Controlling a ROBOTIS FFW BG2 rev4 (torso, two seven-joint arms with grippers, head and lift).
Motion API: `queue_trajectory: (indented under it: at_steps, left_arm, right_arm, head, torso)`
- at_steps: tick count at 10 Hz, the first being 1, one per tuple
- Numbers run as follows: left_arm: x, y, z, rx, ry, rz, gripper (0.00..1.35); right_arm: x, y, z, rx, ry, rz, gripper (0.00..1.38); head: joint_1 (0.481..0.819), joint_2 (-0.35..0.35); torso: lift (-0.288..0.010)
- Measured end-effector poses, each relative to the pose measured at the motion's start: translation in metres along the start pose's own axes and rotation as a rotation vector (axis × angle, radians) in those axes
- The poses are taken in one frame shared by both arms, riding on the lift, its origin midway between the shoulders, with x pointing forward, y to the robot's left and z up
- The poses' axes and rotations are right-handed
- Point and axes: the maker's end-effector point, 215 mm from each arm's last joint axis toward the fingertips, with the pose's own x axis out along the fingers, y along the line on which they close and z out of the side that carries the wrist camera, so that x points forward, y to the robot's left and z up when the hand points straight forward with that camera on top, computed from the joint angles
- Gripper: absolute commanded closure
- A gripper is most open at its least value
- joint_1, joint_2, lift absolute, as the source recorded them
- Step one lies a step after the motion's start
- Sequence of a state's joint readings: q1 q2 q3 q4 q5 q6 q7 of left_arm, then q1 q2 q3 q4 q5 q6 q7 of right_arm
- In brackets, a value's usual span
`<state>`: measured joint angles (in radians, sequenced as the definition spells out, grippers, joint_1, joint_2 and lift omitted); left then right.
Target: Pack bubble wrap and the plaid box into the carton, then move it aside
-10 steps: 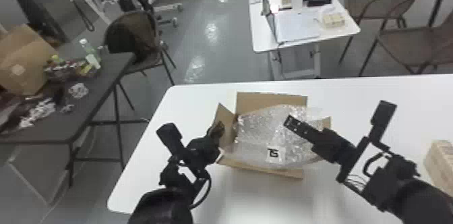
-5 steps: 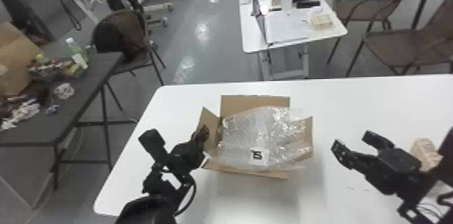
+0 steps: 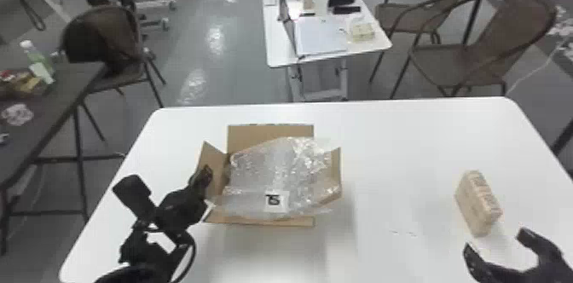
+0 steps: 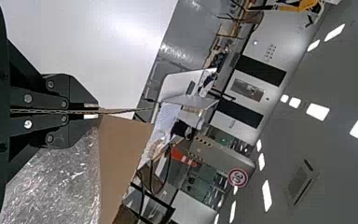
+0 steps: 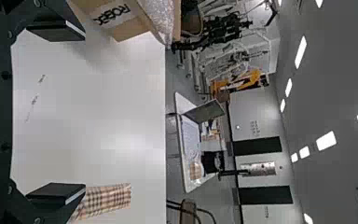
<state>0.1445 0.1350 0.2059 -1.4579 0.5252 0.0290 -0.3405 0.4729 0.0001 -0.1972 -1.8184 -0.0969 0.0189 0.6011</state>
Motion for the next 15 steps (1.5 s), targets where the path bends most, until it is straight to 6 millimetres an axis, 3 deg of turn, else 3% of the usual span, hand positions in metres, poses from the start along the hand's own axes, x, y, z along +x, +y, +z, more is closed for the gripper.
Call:
queue_trajectory:
  at_steps: [2,4,6,9,12,13,15]
  left_arm:
    - [-0.003,0.004,0.002,-0.003,-0.008,0.006,1.21]
    - [-0.005,0.004,0.001,-0.008,-0.009,0.007,1.21]
    - [-0.004,0.001,0.0,-0.011,-0.007,0.001,1.21]
    - [0.0,-0.004,0.001,-0.012,-0.009,-0.007,1.21]
    - [0.0,-0.006,-0.001,-0.015,-0.007,-0.01,1.21]
    - [0.001,-0.006,-0.002,-0.017,-0.005,-0.01,1.21]
    - [0.001,-0.007,-0.003,-0.018,-0.005,-0.011,1.21]
  right_arm:
    - [-0.036,-0.032,-0.013,-0.042,0.038,-0.08,0.15]
    - [-0.064,-0.086,-0.01,-0.128,0.068,-0.188,0.15]
    - [-0.066,-0.128,-0.009,-0.158,0.078,-0.267,0.15]
    - [-0.046,-0.152,-0.025,-0.18,0.144,-0.304,0.15]
    - [-0.012,-0.161,-0.038,-0.189,0.191,-0.302,0.15]
    - [0.001,-0.159,-0.042,-0.187,0.206,-0.289,0.15]
    - [0.03,-0.132,-0.06,-0.156,0.244,-0.226,0.15]
  head:
    - [0.695,0.108]
    - [0.695,0.035]
    - [0.695,-0.029]
    - [0.695,-0.052]
    - [0.695,-0.049]
    - [0.695,-0.041]
    - [0.695,-0.008]
  torso:
    - [-0.027]
    - [-0.027]
    - [-0.027]
    - [-0.027]
    - [-0.027]
    - [-0.027]
    - [-0.027]
